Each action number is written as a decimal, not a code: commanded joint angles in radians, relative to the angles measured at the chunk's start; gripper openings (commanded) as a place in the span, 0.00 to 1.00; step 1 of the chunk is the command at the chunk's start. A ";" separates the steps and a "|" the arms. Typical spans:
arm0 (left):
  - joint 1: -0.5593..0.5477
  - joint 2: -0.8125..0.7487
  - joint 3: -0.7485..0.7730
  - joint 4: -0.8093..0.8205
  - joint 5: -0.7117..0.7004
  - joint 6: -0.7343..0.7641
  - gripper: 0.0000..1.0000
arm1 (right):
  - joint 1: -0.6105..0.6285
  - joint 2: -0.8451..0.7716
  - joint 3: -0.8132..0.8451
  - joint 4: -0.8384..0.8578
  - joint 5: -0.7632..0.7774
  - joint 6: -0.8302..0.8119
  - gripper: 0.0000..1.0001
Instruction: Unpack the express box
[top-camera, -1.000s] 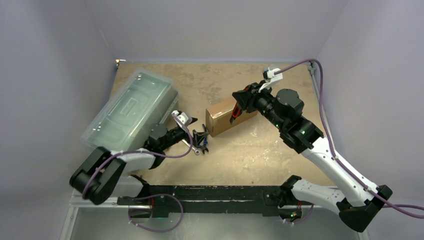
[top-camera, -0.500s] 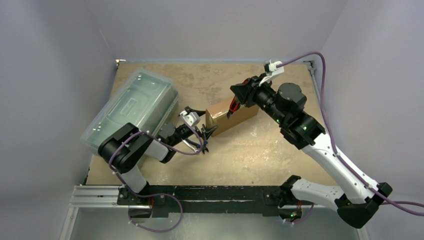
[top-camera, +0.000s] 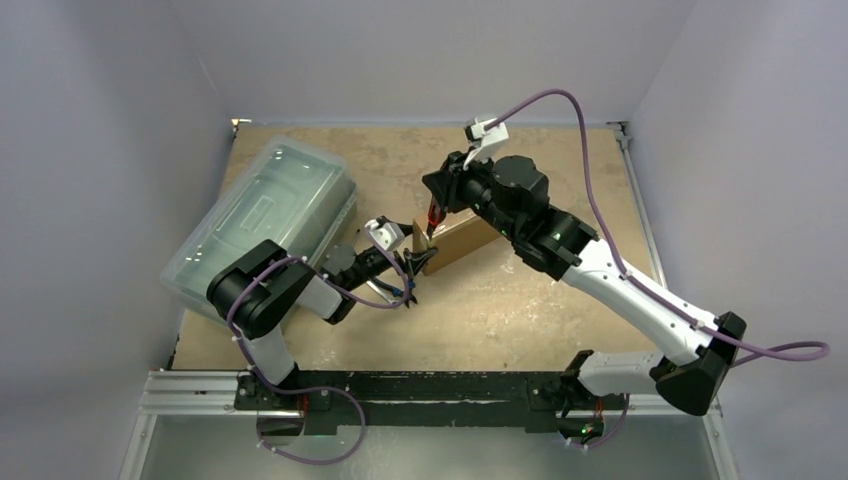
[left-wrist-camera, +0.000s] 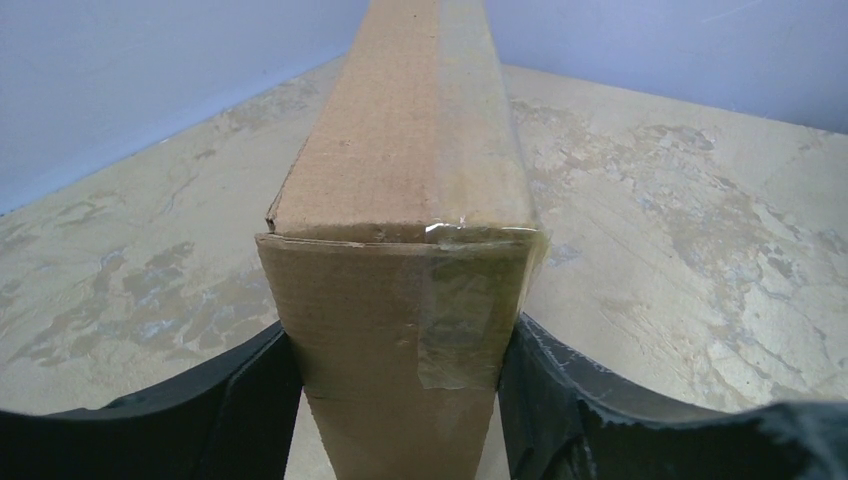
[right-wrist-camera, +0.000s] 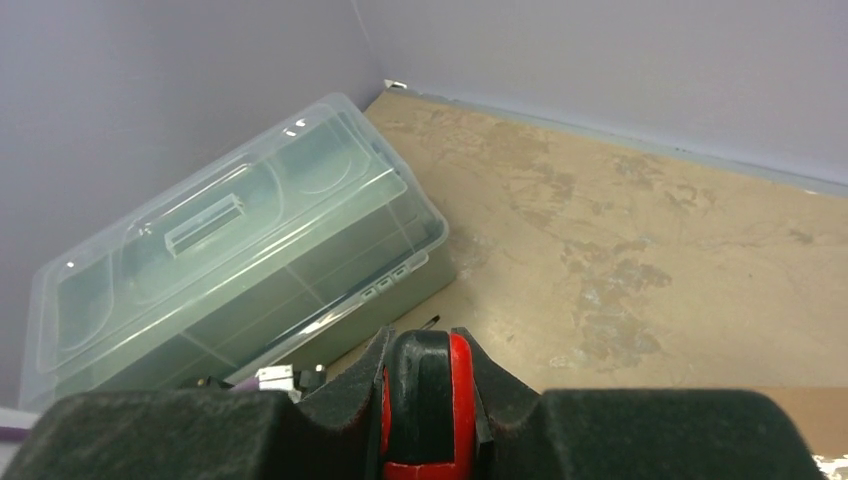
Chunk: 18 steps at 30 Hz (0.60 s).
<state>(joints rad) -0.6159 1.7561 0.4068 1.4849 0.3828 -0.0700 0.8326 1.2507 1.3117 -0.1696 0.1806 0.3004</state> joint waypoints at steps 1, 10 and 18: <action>-0.004 -0.007 0.020 0.161 0.033 -0.020 0.52 | -0.001 0.007 0.063 0.079 0.081 -0.042 0.00; -0.004 -0.006 0.018 0.168 0.032 -0.014 0.47 | 0.025 0.068 0.040 0.221 0.069 -0.211 0.00; -0.003 -0.002 0.021 0.163 0.028 -0.021 0.46 | 0.044 0.172 0.061 0.274 0.135 -0.246 0.00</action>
<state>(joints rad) -0.6159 1.7561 0.4068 1.4857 0.3893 -0.0704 0.8665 1.3903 1.3365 0.0174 0.2649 0.1024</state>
